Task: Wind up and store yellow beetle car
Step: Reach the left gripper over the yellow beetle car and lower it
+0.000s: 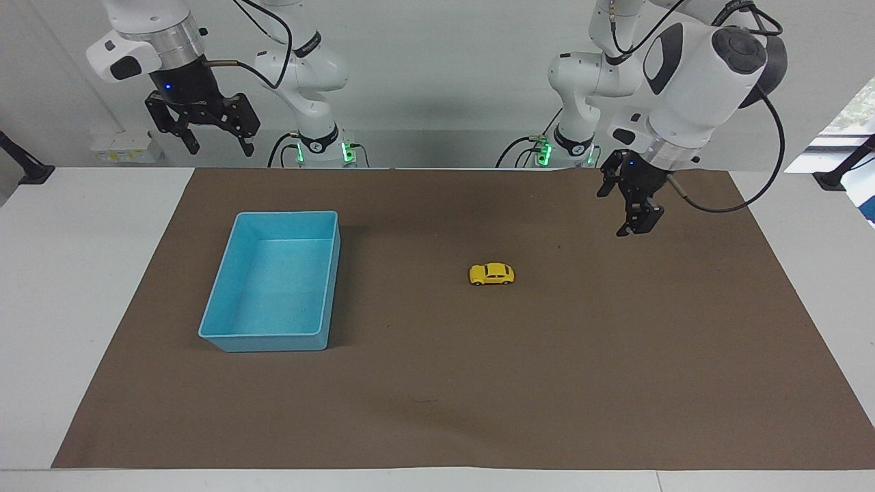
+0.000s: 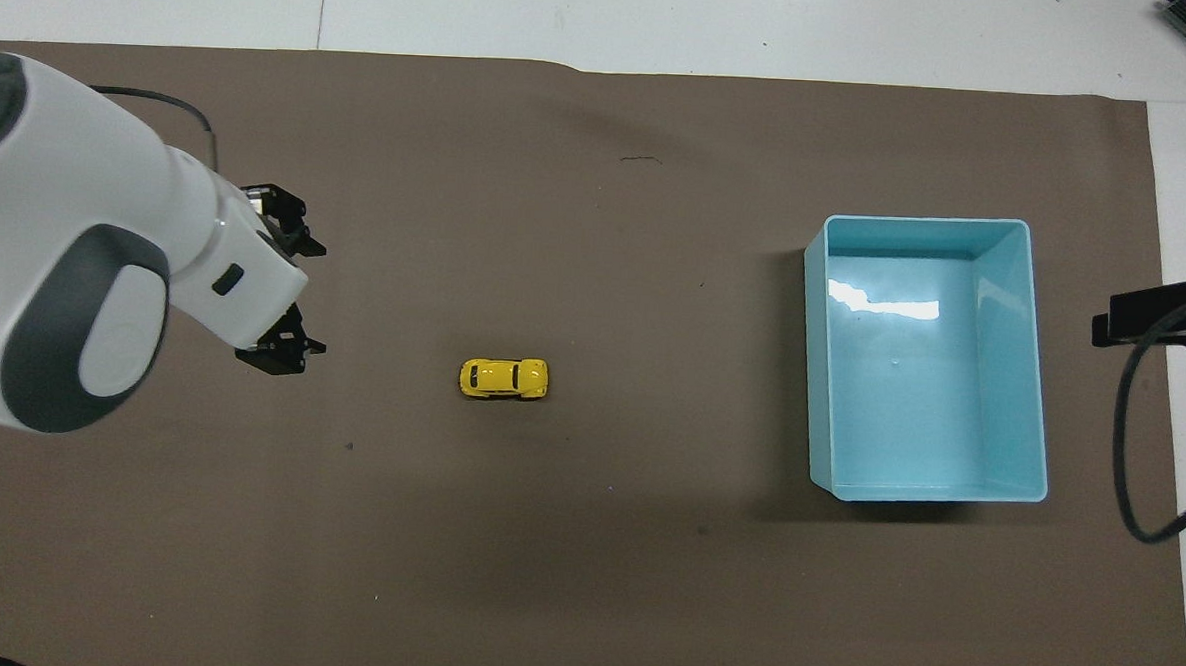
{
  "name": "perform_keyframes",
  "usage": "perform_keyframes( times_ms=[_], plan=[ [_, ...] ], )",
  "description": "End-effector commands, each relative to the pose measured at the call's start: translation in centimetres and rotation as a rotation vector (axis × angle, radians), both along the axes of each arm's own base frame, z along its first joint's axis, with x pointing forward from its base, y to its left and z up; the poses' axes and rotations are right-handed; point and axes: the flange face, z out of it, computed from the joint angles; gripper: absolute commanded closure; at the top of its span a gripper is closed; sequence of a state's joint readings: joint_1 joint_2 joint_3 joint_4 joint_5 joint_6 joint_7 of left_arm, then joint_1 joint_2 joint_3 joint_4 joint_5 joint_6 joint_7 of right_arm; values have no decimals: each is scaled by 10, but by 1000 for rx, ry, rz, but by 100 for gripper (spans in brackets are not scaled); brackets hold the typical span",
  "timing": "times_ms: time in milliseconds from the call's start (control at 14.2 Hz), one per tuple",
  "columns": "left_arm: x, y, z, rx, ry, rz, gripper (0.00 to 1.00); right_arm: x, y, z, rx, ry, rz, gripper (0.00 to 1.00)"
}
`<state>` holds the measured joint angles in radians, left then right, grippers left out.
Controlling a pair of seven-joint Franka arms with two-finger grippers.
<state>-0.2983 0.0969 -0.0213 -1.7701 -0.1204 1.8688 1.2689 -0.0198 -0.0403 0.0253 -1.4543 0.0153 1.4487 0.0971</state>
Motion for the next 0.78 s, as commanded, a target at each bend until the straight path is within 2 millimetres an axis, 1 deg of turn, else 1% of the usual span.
perform_keyframes(
  times_ms=[0, 141, 353, 423, 564, 635, 706],
  plan=[
    [-18, -32, -38, -15, -22, -1, 0, -6, -1, 3, 15, 10, -16, 0],
    [-30, -61, -69, -20, -39, 11, 0, -6, -2, 3, 15, 10, -18, 0],
    [-49, -88, -97, -27, -62, 39, 0, -6, -1, 3, 15, 10, -16, 0],
    [-56, -97, -111, -31, -71, 57, 0, -6, -2, 3, 15, 10, -18, 0],
    [-63, -108, -126, -39, -87, 70, 0, -7, -2, 2, 15, 13, -17, 0],
    [-62, -111, -135, -36, -83, 85, 0, -8, -2, 2, 15, 17, -17, 0],
    [-64, -114, -137, -37, -82, 93, 0, -8, -3, 3, 15, 15, -19, 0]
  ],
)
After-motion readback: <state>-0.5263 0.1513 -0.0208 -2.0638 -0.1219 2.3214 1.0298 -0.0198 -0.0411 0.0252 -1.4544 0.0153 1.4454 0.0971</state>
